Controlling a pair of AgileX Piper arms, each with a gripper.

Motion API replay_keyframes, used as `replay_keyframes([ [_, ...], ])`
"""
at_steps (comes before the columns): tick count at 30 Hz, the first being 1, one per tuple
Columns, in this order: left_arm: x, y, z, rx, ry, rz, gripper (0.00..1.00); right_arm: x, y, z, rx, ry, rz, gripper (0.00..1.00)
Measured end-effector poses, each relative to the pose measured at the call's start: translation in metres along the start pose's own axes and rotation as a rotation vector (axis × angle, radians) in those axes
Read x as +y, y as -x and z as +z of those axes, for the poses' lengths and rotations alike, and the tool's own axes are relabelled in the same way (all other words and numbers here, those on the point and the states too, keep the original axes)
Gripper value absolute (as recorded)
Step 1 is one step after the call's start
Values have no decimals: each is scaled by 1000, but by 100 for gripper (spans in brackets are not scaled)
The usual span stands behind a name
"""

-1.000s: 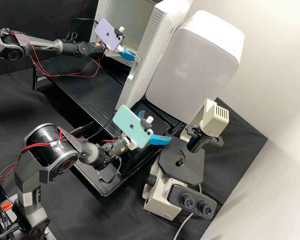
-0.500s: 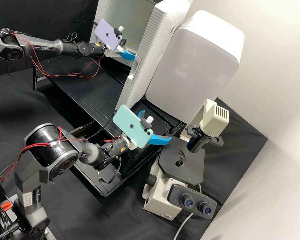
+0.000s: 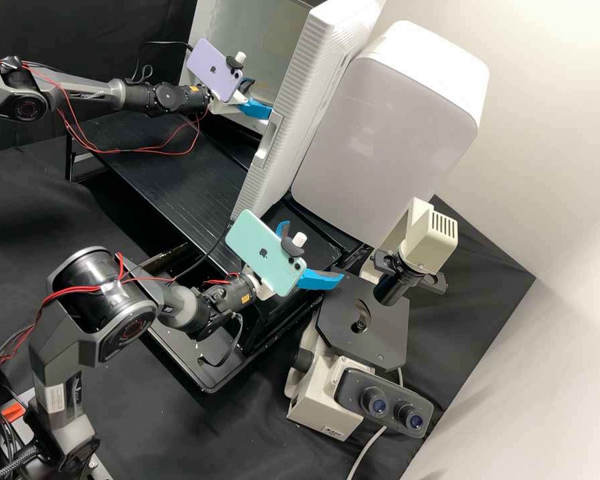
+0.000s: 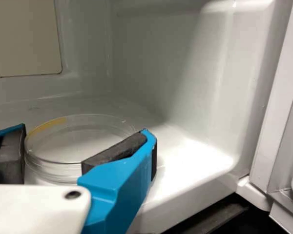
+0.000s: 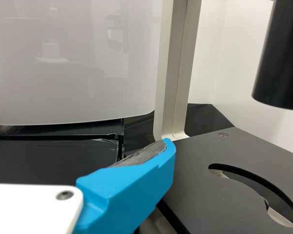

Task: Take the petri dish out of the incubator

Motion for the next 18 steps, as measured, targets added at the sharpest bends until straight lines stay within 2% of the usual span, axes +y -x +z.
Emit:
replay_keyframes([
  [7, 0, 0, 0, 2, -6, -1, 0, 0, 0, 0, 0, 0, 0, 100],
  [18, 0, 0, 0, 0, 7, -5, 0, 0, 0, 0, 0, 0, 0, 100],
])
